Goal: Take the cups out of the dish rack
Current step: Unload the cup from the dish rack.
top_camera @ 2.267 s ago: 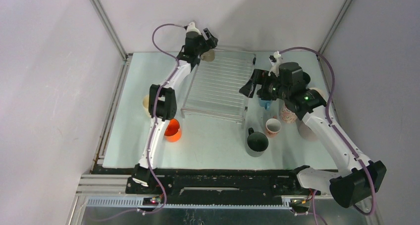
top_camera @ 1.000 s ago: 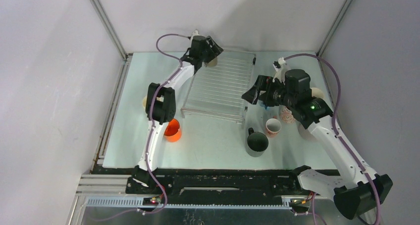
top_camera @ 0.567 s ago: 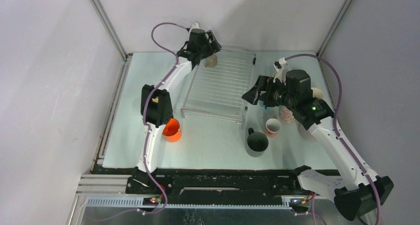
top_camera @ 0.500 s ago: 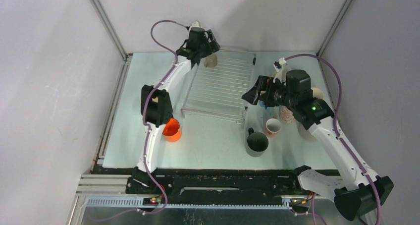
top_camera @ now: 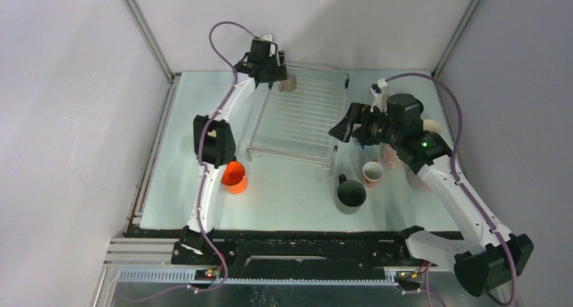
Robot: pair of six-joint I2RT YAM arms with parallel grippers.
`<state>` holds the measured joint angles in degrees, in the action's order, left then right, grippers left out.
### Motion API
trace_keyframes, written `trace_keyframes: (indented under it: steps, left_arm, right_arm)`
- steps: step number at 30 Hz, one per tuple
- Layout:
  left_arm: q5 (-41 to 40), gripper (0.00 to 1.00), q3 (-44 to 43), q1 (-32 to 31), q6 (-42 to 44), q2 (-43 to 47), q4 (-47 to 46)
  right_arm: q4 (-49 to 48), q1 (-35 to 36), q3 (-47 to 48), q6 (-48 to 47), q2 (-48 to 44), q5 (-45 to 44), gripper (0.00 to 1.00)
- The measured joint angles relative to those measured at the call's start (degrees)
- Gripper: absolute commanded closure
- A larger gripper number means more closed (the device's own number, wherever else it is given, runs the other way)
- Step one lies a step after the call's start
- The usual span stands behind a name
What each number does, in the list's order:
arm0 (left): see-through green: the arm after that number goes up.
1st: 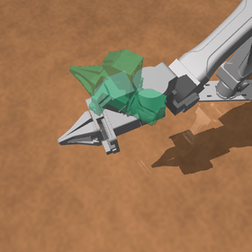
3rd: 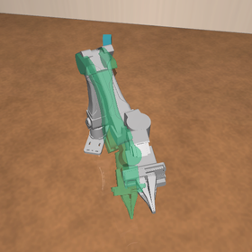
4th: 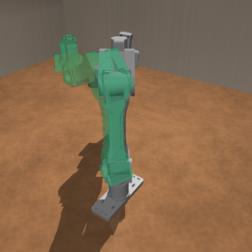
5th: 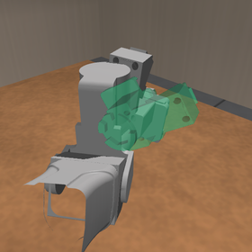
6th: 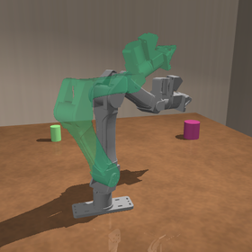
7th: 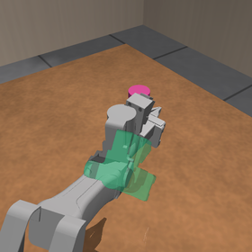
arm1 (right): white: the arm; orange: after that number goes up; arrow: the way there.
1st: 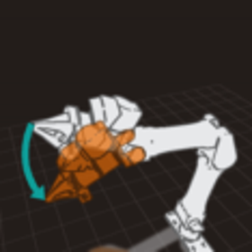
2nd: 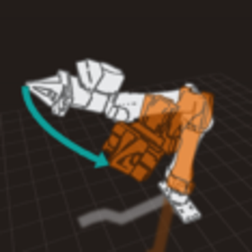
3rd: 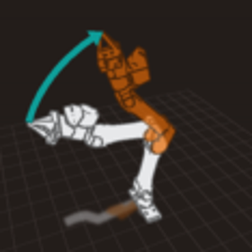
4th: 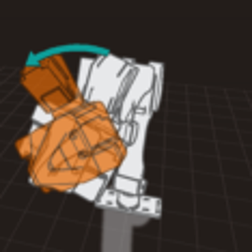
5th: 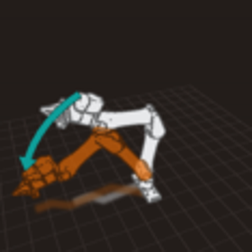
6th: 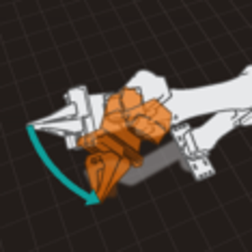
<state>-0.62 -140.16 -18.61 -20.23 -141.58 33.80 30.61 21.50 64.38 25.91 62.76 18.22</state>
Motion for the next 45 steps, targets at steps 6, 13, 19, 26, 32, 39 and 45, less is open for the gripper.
trace_keyframes:
  steps: [6,13,19,26,32,39,45]
  left_arm:
    - [3.3,0.36,0.0,-0.1,3.9,-2.2,0.9]
    - [6.0,0.41,0.0,-0.2,5.9,-3.6,0.5]
    - [6.9,0.49,0.0,-0.3,6.8,-5.0,0.1]
    - [7.1,0.64,0.0,-0.3,6.9,-5.2,-0.2]
    - [7.1,0.73,0.0,-0.3,7.3,-5.2,-0.2]
    - [7.4,0.84,0.0,-0.6,7.5,-5.2,-0.3]
    - [7.3,0.87,0.2,-1.4,8.3,-5.1,-0.3]
  right_arm:
    - [-0.4,0.0,0.0,0.0,0.9,0.3,0.0]
    - [-0.5,0.0,-0.3,0.0,1.3,0.3,0.0]
    - [-0.6,0.0,-0.3,0.0,1.8,0.3,0.0]
    - [-1.2,0.0,-1.1,0.0,1.9,0.3,0.0]
    - [-1.3,0.0,-1.2,0.0,2.0,0.3,0.0]
    - [-1.3,0.0,-1.2,0.0,2.0,0.3,0.0]
    - [-1.4,0.0,-1.3,0.1,2.0,0.3,0.0]
